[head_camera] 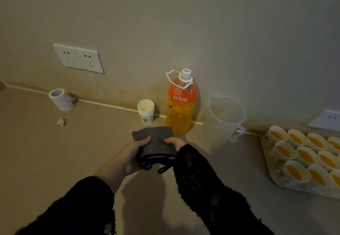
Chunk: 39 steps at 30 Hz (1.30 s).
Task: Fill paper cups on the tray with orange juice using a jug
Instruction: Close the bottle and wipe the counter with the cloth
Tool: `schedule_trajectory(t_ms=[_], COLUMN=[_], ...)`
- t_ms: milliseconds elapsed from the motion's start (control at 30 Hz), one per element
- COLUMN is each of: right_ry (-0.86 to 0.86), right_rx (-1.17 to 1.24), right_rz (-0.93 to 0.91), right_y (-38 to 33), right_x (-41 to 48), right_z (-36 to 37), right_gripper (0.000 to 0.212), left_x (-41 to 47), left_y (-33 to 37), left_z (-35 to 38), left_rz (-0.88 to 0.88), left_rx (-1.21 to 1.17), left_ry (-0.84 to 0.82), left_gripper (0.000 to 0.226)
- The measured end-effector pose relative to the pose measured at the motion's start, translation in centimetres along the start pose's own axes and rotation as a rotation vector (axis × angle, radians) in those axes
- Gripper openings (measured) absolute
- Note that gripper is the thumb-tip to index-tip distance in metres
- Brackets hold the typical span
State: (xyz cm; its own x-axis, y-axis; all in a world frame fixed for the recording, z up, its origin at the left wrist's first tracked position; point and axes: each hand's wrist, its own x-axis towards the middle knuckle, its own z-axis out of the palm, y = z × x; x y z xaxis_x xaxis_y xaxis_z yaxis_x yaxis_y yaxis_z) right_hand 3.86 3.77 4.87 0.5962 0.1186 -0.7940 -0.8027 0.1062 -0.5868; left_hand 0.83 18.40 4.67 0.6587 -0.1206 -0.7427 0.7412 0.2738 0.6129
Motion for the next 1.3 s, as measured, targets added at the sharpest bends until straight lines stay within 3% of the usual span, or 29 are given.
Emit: schedule_trajectory(t_ms=[100, 167, 300, 400, 467, 533, 600, 633, 733, 867, 1067, 1300], right_ry=[0.025, 0.051, -0.001, 0.006, 0.081, 0.053, 0.051, 0.056, 0.064, 0.135, 0.191, 0.208], right_rx=[-0.251, -0.429, -0.490, -0.615, -0.641, -0.622, -0.642, -0.673, -0.742, -0.654, -0.486, -0.416], right_rz=[0.075, 0.103, 0.113, 0.027, -0.087, -0.103, -0.078, -0.066, -0.031, 0.002, 0.050, 0.046], right_y=[-0.1, 0.0, 0.0, -0.6, -0.7, -0.7, -1.1, -1.5, -2.2, -1.6, -1.9, -2.3], right_x=[2.2, 3.0, 6.4, 8.3, 10.5, 11.7, 12.5, 13.0, 14.2, 15.8, 15.9, 15.6], right_z=[1.6, 2.0, 2.7, 5.5, 7.3, 8.6, 9.2, 9.2, 8.7, 8.7, 8.6, 7.6], right_gripper=[0.052, 0.062, 0.052, 0.007, 0.029, 0.026, 0.013, 0.020, 0.036, 0.018, 0.032, 0.031], left_x=[1.6, 2.5, 4.1, 5.6, 7.1, 9.2, 11.0, 11.7, 13.3, 14.9, 15.4, 17.8], left_y=[0.5, 1.0, 3.1, 4.9, 6.3, 7.4, 8.1, 8.2, 6.9, 5.2, 6.8, 8.7], left_z=[-1.1, -2.3, -4.5, -6.2, -7.9, -9.9, -12.0, -12.9, -14.2, -13.1, -10.5, -10.2], left_rz=[0.093, 0.085, 0.003, 0.056, 0.144, 0.214, 0.191, 0.167, 0.183, 0.123, -0.111, -0.065], left_rx=[0.030, 0.121, 0.344, 0.412, 0.418, 0.468, 0.625, 0.747, 1.054, 1.127, 1.125, 1.136], left_ry=[0.148, 0.180, 0.296, 0.361, 0.402, 0.449, 0.489, 0.505, 0.452, 0.310, 0.270, 0.325], left_gripper=[0.029, 0.023, 0.021, 0.029, 0.036, 0.040, 0.063, 0.072, 0.060, 0.035, 0.063, 0.070])
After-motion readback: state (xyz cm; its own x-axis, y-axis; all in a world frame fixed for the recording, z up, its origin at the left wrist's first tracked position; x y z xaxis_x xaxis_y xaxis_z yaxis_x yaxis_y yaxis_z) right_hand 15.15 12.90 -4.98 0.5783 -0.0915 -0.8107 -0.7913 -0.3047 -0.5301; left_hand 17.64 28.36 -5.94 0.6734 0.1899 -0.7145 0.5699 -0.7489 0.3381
